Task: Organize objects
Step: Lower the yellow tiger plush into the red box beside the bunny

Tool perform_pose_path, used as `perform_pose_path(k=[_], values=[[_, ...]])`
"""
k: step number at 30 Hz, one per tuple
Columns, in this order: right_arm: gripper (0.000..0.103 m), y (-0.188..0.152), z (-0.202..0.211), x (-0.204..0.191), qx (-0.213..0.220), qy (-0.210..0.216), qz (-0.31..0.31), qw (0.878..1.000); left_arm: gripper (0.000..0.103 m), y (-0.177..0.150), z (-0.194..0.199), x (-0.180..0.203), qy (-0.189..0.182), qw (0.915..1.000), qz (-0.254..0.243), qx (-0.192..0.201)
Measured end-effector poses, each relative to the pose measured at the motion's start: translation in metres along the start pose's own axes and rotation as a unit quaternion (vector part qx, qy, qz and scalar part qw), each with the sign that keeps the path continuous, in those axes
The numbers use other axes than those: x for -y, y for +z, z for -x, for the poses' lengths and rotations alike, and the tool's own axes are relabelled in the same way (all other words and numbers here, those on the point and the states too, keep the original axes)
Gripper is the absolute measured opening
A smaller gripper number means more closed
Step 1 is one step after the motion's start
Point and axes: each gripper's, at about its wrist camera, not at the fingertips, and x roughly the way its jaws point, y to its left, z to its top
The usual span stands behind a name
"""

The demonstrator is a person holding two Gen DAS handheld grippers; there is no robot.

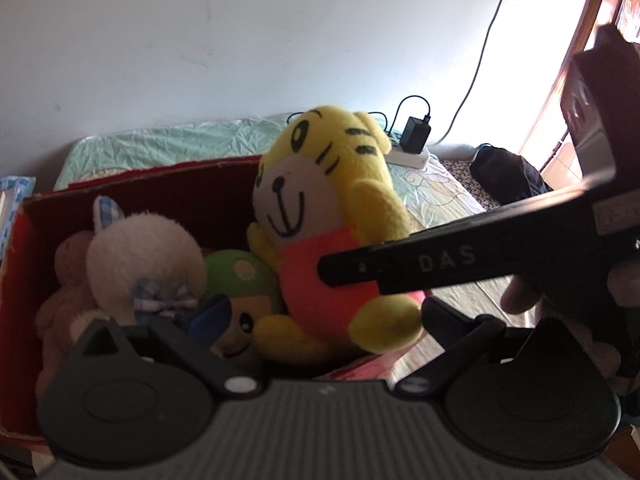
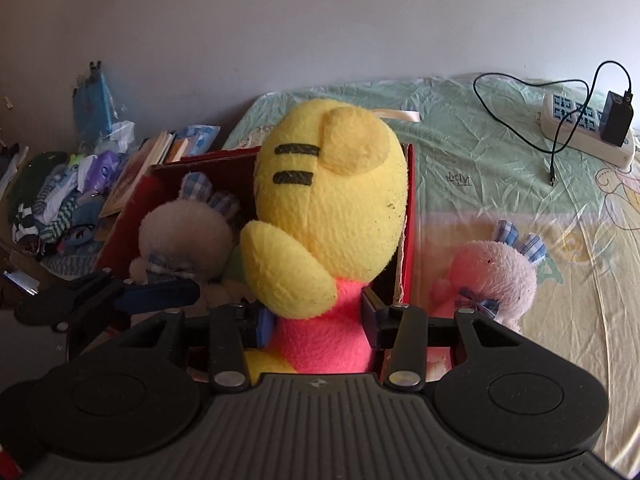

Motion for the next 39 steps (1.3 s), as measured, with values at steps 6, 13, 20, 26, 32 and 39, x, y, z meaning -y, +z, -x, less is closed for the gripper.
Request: perform_pose_path(k=[6, 13, 20, 26, 32, 39], values=[[0.060, -0.008, -0.003, 0.000, 0.031, -0.001, 0.000, 1.000, 0.101, 0.002, -0.003, -0.006, 0.001, 0.9999, 0.013, -0.002], [0.062, -0.013, 0.038, -0.009, 0.129, -0.025, 0.034, 0.991, 0.101, 0.003, 0.000, -0.004, -0.009, 0.9999, 0.012, 0.008], [0.043, 0.004, 0.032, -0.001, 0.186, -0.008, -0.016, 0.982, 0.101, 0.005, -0.004, -0.006, -0.010, 0.9997, 0.019, 0.009], [0.039, 0.010, -0.003, -0.010, 0.131, -0.038, 0.006, 0.991, 0.101, 0.003, -0.005, -0.009, 0.002, 0.9998, 0.015, 0.009], [0.046, 0.002, -0.005, -0.008, 0.141, -0.042, 0.014, 0.989, 0.102, 0.004, -0.008, -0.012, 0.006, 0.9998, 0.021, 0.002], [0.056, -0.008, 0.004, 0.016, 0.164, 0.004, -0.059, 0.985, 0.103, 0.012, -0.014, -0.007, 0.023, 0.9993, 0.026, -0.013]])
